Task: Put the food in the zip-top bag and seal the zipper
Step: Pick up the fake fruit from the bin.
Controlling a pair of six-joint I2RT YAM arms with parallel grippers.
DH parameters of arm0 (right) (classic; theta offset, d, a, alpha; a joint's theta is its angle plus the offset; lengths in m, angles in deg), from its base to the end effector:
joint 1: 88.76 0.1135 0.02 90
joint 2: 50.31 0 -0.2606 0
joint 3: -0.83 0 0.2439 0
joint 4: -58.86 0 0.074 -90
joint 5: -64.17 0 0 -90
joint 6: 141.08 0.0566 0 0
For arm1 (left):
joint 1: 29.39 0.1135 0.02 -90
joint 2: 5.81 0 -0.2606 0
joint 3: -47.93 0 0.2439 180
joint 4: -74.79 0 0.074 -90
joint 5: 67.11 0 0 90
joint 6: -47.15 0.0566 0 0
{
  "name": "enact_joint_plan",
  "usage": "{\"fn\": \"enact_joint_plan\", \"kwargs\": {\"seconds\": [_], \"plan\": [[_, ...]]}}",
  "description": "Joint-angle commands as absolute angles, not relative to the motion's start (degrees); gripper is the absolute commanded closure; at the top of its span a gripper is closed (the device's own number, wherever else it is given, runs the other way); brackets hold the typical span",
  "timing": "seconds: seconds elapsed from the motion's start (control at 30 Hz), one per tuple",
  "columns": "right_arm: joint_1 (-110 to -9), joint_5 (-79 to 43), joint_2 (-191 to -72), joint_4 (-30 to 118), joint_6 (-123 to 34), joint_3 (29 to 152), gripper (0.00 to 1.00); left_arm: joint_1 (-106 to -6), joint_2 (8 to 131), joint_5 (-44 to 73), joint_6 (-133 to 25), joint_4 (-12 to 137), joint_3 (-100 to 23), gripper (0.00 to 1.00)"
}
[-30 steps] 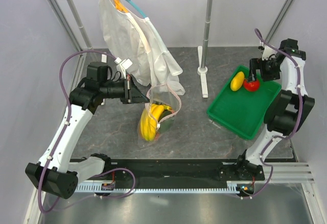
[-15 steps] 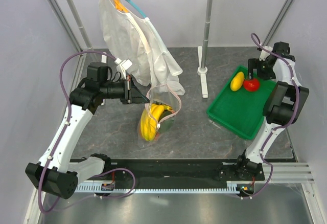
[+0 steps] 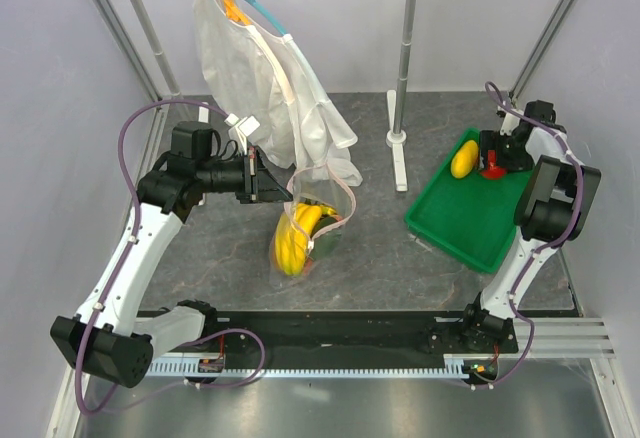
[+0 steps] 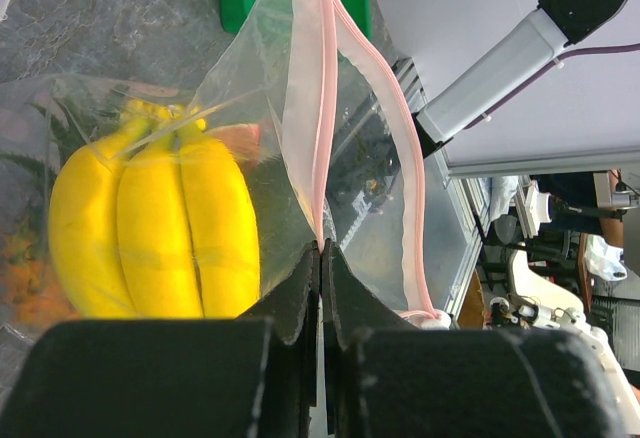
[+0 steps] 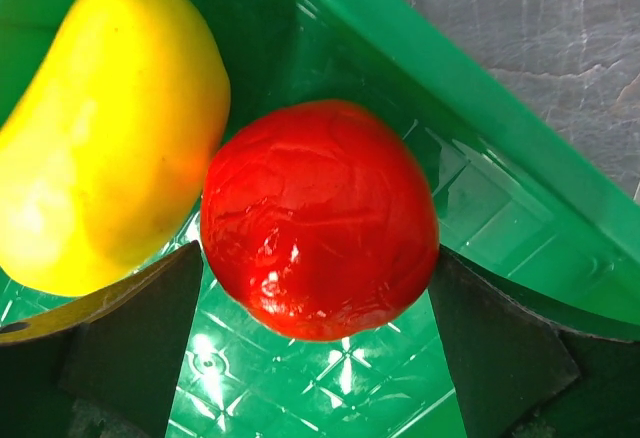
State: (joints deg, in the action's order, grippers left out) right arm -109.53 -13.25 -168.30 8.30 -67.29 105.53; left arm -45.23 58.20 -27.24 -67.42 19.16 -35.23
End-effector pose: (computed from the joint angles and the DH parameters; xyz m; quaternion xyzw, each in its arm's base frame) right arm 0.4126 -0.1433 0.1715 0.0138 0.9684 0.0299 0.2471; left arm 0.2045 -0.1032 0.3622 0.1286 0.8210 -0.4959 0.2521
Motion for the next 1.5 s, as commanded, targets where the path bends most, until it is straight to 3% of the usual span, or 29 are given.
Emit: {"fn": "enact_joint_plan", "kwargs": {"seconds": [0.0, 0.2, 0.3, 0.37, 0.57, 0.7, 0.9, 1.13, 1.47], "plan": [[-109.5, -12.38, -168.78, 12.1, -65.85, 105.86, 0.02, -44.95, 58.26, -28.79, -66.14, 19.94, -35.65, 0.98], [-109.5, -11.24, -169.58, 12.1, -65.32, 107.1, 0.02, -44.95, 58.79, -28.88, -66.22, 20.03, -35.57, 0.98], [-109.59, -10.45, -168.7, 12.1, -65.76, 105.96, 0.11, -44.95, 58.7, -28.88, -65.79, 20.03, -35.22, 0.98], [-109.67, -10.1, -166.78, 11.84, -66.2, 105.25, 0.23, -44.95, 58.53, -28.97, -65.78, 20.03, -35.21, 0.98], [-110.64, -6.06, -158.95, 5.88, -67.25, 104.81, 0.33, -44.95, 58.18, -28.88, -65.35, 19.94, -35.3, 0.98], [-109.85, 8.74, -153.07, -5.62, -69.62, 108.93, 0.44, -44.95, 58.18, -28.97, -65.43, 20.03, -34.6, 0.98], [-95.3, 20.13, -146.82, -17.95, -67.35, 118.94, 0.55, -44.95, 58.26, -28.97, -65.43, 20.03, -34.42, 0.98], [-77.35, 28.48, -138.39, -8.57, -56.72, 122.48, 0.57, -44.95, 57.03, -28.18, -65.08, 19.16, -35.04, 0.98], [-53.26, 13.91, -136.62, -8.46, -62.86, 117.91, 0.56, -44.95, 57.12, -28.7, -65.17, 18.89, -35.3, 0.98]]}}
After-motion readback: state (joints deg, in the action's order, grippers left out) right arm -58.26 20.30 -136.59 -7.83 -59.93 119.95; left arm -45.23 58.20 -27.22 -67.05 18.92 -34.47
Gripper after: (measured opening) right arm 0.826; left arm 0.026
